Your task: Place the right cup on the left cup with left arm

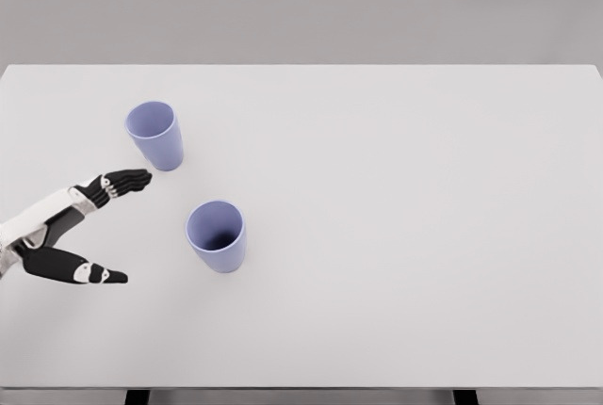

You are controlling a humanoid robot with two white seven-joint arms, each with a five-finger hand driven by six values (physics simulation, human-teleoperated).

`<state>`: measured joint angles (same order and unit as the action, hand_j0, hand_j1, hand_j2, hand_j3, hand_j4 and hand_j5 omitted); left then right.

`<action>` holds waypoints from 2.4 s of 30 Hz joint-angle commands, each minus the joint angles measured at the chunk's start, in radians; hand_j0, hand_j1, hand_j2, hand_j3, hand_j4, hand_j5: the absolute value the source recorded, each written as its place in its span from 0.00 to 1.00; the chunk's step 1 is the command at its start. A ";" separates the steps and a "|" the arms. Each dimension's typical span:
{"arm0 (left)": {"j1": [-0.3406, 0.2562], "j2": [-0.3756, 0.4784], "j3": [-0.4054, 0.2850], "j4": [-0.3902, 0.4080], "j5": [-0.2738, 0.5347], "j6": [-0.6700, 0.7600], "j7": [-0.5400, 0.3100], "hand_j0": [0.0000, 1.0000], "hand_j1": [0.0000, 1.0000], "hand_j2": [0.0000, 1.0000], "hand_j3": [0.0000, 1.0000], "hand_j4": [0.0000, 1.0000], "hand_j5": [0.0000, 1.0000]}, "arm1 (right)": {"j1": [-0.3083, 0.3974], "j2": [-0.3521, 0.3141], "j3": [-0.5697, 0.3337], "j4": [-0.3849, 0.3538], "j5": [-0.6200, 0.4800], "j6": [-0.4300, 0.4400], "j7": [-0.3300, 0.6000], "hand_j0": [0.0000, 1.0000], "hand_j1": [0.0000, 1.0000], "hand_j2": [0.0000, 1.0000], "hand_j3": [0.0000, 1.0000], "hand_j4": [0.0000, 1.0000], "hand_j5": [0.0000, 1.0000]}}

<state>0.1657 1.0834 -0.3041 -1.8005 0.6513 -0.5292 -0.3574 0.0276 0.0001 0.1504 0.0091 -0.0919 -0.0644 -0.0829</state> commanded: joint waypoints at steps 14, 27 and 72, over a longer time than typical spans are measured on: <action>-0.021 -0.102 -0.032 0.000 -0.041 0.132 0.000 1.00 1.00 1.00 1.00 1.00 1.00 | 0.000 0.000 0.000 0.000 0.000 0.000 0.000 1.00 1.00 1.00 1.00 1.00 1.00; -0.080 -0.174 -0.044 0.000 -0.099 0.201 0.000 1.00 1.00 1.00 1.00 1.00 1.00 | 0.000 0.000 0.000 0.000 0.000 0.000 0.000 1.00 1.00 1.00 1.00 1.00 1.00; -0.213 -0.335 -0.135 0.056 -0.242 0.288 0.000 1.00 1.00 1.00 1.00 1.00 1.00 | 0.000 0.000 0.000 0.000 0.000 0.000 0.000 1.00 1.00 1.00 1.00 1.00 1.00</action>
<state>-0.0476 0.7501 -0.4333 -1.7478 0.4074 -0.2412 -0.3576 0.0276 0.0001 0.1504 0.0091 -0.0919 -0.0644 -0.0829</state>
